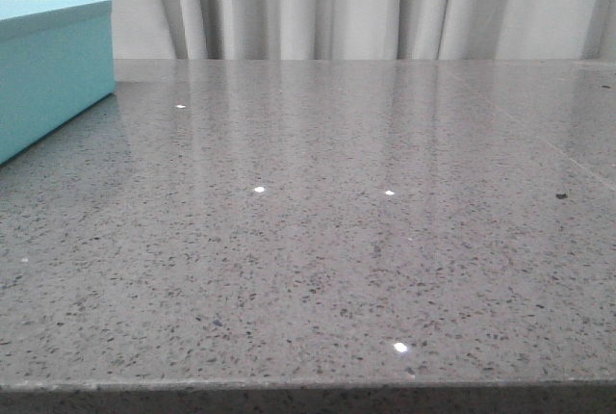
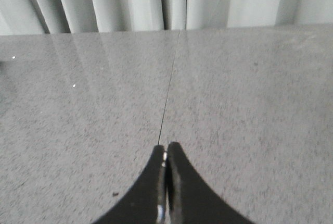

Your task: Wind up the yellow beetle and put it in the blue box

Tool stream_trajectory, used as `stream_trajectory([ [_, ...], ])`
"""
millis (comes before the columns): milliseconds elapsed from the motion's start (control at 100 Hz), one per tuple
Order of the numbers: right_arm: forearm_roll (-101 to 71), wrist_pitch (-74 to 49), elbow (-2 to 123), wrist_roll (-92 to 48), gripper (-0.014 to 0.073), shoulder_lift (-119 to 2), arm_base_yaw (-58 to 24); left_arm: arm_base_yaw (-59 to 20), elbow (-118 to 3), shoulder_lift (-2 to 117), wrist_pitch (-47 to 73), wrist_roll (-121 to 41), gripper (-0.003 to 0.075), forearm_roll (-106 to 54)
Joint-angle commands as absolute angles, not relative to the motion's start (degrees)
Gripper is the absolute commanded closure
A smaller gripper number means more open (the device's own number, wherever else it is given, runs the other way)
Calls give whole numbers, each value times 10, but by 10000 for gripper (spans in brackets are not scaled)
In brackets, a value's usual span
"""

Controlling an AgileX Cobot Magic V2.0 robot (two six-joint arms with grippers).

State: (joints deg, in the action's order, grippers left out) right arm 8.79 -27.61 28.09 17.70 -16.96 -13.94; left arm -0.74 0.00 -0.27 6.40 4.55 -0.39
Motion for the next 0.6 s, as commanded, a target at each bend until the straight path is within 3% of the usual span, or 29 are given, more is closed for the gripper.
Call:
stream_trajectory([
  [0,114,-165,270,170,661,-174,-132,-12,11,-21,16,50,739,-6],
  [210,114,-15,193,170,661,-165,-90,-12,11,-21,16,50,739,-6],
  [590,78,-15,113,98,661,-88,-28,-12,11,-21,16,50,739,-6],
])
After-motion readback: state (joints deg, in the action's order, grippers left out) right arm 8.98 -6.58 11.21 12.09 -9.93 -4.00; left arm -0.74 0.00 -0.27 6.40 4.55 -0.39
